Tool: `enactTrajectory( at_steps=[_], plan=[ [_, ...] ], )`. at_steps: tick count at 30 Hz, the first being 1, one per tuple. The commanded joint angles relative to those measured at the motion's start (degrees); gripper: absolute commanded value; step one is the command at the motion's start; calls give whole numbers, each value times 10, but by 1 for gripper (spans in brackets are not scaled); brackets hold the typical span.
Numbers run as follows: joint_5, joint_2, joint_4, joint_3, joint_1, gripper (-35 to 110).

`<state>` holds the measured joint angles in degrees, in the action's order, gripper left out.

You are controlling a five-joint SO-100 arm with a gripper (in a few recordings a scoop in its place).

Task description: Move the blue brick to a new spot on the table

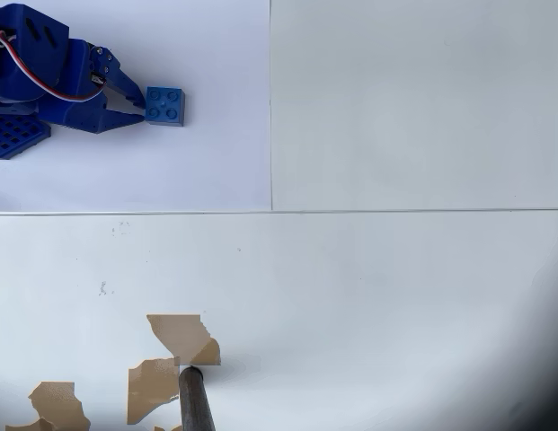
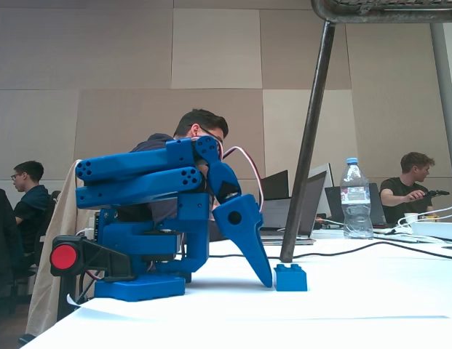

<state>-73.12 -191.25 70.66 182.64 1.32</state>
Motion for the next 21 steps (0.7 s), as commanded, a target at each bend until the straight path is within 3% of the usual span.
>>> enactTrajectory(
  at_steps=[1,21],
  plan=[
    [-8,0,-11,19,-11,0],
    [-3,0,-11,19,-11,0]
  ],
)
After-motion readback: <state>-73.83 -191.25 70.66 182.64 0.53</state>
